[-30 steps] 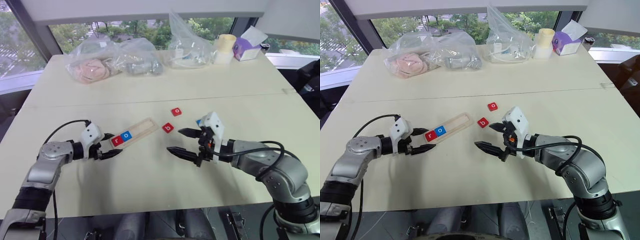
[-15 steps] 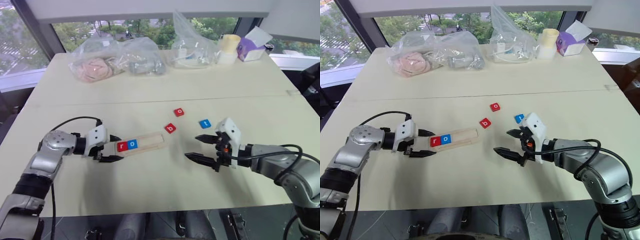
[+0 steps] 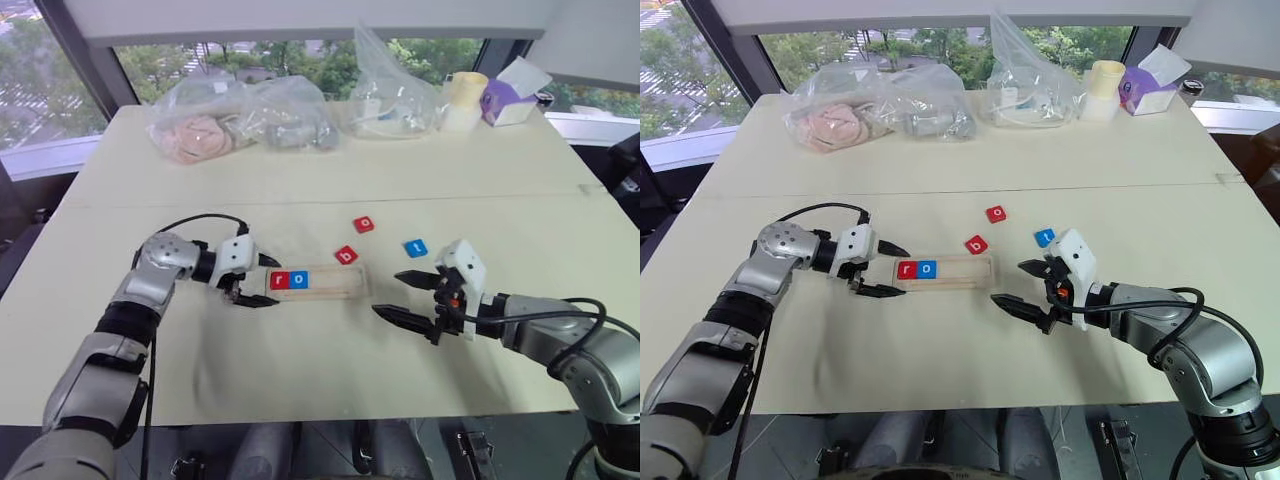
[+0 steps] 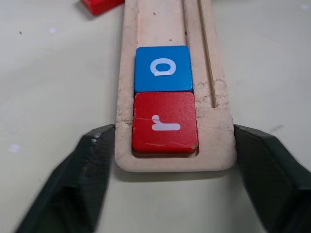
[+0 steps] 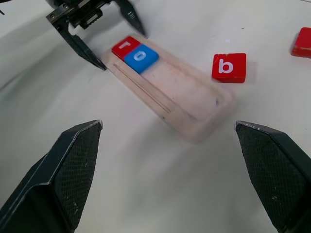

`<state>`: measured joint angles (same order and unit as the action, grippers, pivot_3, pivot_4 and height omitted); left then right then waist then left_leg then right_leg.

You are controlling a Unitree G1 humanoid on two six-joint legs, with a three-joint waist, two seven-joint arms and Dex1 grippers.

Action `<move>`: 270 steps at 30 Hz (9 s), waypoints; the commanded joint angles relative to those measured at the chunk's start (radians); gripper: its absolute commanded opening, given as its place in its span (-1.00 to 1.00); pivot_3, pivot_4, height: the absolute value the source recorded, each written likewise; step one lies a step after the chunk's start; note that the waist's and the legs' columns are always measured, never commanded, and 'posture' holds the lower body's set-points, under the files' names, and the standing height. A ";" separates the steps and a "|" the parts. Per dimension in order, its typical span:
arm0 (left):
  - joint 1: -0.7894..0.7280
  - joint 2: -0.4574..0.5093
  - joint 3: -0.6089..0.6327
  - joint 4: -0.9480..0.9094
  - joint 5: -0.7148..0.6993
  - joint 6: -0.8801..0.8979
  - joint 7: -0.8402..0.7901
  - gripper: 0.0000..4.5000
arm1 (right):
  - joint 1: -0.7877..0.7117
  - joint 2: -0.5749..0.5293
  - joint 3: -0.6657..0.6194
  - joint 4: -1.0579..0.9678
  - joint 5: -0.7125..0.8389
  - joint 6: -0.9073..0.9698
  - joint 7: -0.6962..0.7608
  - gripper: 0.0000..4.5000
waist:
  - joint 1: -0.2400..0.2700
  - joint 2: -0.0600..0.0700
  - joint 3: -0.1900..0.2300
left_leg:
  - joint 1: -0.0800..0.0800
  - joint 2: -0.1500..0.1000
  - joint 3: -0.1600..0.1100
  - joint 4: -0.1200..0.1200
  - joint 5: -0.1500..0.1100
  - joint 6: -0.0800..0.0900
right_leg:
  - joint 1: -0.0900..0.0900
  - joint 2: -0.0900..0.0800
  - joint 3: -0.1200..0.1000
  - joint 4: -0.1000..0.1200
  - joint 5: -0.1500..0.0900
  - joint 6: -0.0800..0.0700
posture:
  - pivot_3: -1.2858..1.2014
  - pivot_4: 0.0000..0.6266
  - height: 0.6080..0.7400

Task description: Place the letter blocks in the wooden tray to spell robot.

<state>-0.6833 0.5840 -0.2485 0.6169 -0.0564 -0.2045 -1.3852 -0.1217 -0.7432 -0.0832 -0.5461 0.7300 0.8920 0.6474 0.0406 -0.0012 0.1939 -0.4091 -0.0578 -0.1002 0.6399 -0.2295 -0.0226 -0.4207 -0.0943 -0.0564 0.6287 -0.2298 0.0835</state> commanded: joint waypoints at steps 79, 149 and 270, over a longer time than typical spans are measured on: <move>0.342 0.283 0.243 -0.836 -0.297 0.628 0.281 1.00 | -0.214 0.335 -0.050 -0.130 -0.407 0.380 -0.238 0.95 | -0.051 -0.003 0.001 | 0.003 0.003 0.012 -0.008 0.002 -0.001 | -0.008 0.006 0.017 0.001 0.002 -0.004 | 0.03 -0.52 1.00; 0.704 0.451 0.486 -1.078 -0.457 0.829 0.318 1.00 | -0.802 0.401 0.538 1.040 -0.728 -0.595 0.590 -0.50 | -0.060 -0.009 0.004 | 0.007 0.008 0.019 -0.009 -0.001 0.002 | -0.011 0.013 0.026 0.002 0.008 -0.005 | 0.03 -0.52 1.00; 0.335 0.301 0.165 -1.030 -0.431 0.750 0.207 1.00 | -0.114 -0.008 0.064 0.217 -0.470 -0.266 0.309 0.99 | -0.058 -0.009 0.003 | 0.006 0.019 0.024 -0.009 -0.002 0.006 | -0.008 0.023 0.023 -0.006 0.008 -0.007 | 0.03 -0.52 1.00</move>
<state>-0.3471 0.8728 -0.1121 -0.3668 -0.4654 0.5429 -1.1589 -0.2278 -0.7353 -0.0478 -0.3855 0.2990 0.8144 0.8658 -0.0174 -0.0099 0.1968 -0.4033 -0.0384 -0.0752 0.6306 -0.2317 -0.0168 -0.4286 -0.0712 -0.0324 0.6225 -0.2208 0.0776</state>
